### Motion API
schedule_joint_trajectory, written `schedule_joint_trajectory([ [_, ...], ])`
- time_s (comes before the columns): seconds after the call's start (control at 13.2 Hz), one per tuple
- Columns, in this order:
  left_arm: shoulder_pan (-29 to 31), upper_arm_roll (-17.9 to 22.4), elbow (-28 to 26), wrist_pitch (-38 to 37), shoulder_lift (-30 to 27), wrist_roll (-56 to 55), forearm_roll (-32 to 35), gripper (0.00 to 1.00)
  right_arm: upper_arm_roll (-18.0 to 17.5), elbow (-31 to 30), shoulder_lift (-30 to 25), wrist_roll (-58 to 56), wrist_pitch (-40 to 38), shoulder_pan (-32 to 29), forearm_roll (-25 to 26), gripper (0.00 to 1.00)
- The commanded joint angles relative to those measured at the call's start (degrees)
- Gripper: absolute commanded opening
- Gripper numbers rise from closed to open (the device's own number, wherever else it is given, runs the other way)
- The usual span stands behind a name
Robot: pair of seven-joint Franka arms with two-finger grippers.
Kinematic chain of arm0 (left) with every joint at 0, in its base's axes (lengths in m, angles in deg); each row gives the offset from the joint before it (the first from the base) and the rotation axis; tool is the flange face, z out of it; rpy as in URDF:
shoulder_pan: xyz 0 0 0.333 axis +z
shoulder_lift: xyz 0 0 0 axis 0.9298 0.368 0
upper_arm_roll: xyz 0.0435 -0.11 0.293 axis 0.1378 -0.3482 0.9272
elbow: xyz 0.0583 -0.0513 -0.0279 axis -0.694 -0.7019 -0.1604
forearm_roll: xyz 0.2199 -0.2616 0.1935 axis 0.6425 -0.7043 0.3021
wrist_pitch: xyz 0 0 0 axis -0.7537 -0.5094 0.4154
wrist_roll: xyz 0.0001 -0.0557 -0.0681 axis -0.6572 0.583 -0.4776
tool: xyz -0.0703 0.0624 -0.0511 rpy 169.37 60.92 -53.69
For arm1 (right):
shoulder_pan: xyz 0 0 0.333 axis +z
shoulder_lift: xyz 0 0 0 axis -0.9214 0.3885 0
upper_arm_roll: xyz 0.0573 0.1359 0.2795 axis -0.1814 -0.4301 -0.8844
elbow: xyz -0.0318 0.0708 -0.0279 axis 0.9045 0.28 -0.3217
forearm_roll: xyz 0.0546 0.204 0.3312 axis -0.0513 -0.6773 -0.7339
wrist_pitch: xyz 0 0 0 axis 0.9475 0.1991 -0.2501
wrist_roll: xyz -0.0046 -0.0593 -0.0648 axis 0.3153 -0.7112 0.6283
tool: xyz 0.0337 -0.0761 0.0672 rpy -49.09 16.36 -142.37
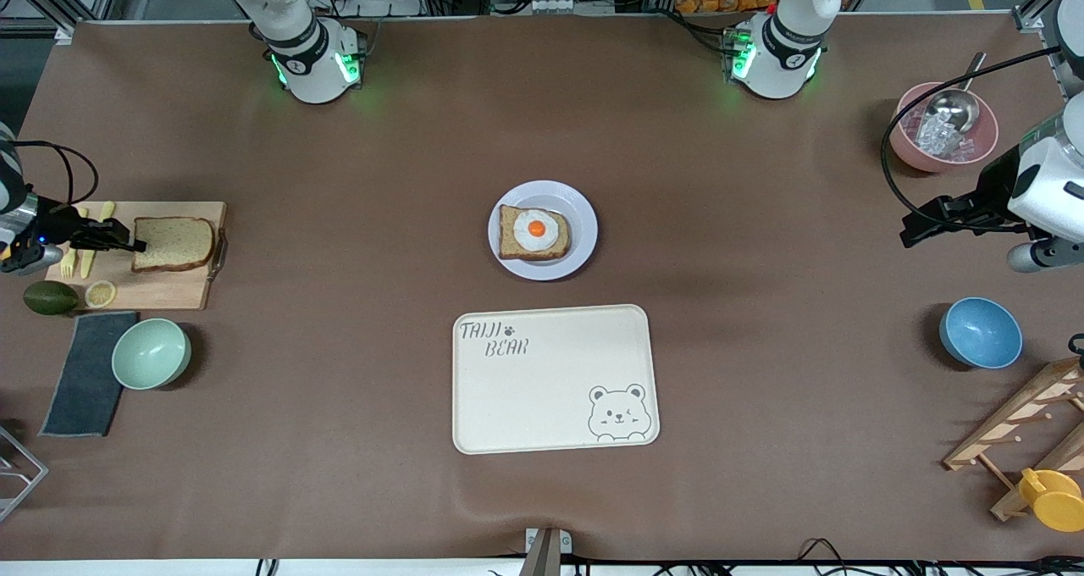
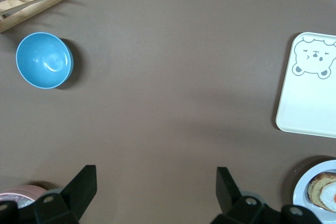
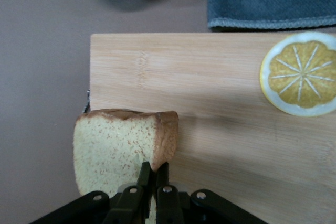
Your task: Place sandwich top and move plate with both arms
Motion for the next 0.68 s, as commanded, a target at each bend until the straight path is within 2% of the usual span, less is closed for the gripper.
schedule_joint_trajectory([
  [0.0, 0.34, -0.08, -0.09, 0.37, -0.02, 0.96, -1.21, 1.0, -0.39, 4.74, 0.23, 5.81, -8.41, 0.13, -0.54, 0.0],
  [0.53, 0.34, -0.08, 0.0, 0.37, -0.02, 0.96, -1.21, 1.0, -0.65, 6.07, -0.82, 10.4, -16.44, 0.49, -0.98, 0.0],
  [0.61, 0.34, -0.08, -0.09, 0.37, -0.02, 0.96, -1.21, 1.0, -0.65, 5.98, -1.34, 10.4, -16.88, 0.66, -2.2, 0.0],
])
